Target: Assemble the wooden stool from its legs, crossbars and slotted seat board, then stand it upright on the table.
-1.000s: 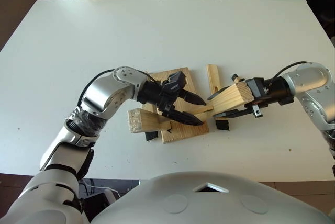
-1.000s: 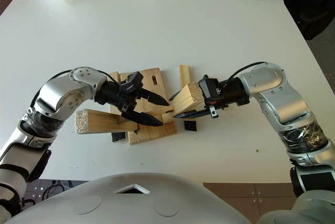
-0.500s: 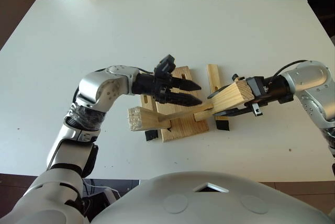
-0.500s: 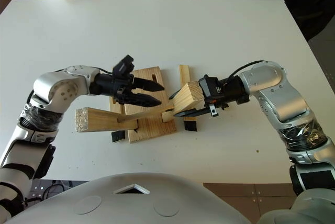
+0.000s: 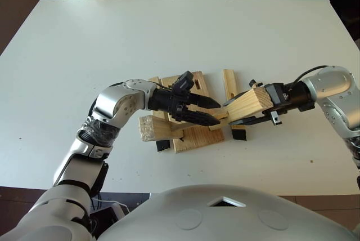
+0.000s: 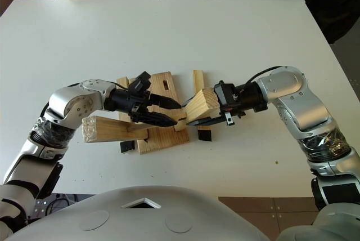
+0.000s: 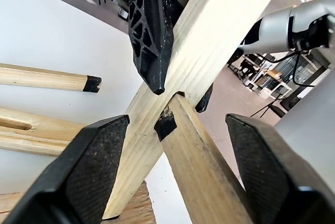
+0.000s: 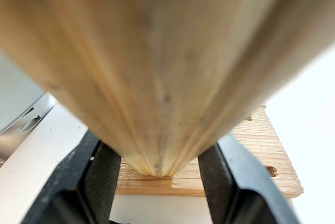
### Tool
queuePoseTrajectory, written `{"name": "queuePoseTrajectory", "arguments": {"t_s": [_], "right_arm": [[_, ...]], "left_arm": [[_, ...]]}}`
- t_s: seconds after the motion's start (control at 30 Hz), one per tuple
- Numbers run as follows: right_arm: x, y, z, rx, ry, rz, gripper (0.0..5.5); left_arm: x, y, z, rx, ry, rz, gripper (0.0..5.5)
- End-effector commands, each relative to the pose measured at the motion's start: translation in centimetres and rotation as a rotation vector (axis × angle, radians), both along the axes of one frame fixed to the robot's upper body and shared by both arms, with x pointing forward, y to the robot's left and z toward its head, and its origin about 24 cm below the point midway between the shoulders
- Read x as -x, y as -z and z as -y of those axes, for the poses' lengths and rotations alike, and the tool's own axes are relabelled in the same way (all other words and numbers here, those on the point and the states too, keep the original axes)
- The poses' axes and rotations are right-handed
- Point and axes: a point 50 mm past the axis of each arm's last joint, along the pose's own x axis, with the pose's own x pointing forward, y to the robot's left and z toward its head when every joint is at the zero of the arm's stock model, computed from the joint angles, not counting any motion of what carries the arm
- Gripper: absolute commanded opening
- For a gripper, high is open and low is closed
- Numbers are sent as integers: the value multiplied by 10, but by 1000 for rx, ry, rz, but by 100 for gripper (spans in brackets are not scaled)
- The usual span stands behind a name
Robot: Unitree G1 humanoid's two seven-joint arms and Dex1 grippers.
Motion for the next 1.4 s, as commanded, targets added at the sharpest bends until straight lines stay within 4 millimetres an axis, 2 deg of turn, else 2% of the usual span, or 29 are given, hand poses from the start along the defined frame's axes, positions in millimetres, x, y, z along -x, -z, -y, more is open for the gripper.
{"name": "queuePoseTrajectory", "arguments": {"t_s": [0.03,0.1,0.17,0.27,0.3,0.37,0.43,0.47,0.6,0.73,0.87,1.07,1.27,1.4], "right_arm": [[9,33,11,256,13,-55,202],[9,34,10,253,20,-55,202],[9,34,10,249,23,-55,202],[10,32,11,242,39,-54,202],[10,31,13,240,51,-52,202],[10,28,15,225,84,-38,202],[11,23,18,212,113,-36,202],[12,21,20,208,126,-41,202],[15,20,27,220,167,-56,202],[14,20,29,241,178,-67,202],[11,22,22,254,141,-72,202],[7,23,11,254,80,-78,202],[9,30,-20,232,-36,-96,202],[6,37,-32,242,-68,-123,202]], "left_arm": [[-25,-13,-17,-17,-200,-30,340],[-35,-38,-23,39,-247,26,340],[-39,-65,-37,78,-291,107,340],[-36,-96,-81,0,-400,304,340],[-34,-96,-99,-94,-438,381,340],[-23,-79,-138,-360,-474,511,340],[0,-62,-162,-572,-396,581,340],[13,-54,-167,-650,-332,615,340],[55,-36,-154,-674,-120,684,340],[73,-32,-128,-585,-77,720,340],[75,-34,-100,-481,-110,725,340],[77,-38,-83,-423,-84,693,340],[60,-37,-56,-327,-87,659,340],[57,-32,-47,-314,-64,627,340]]}}
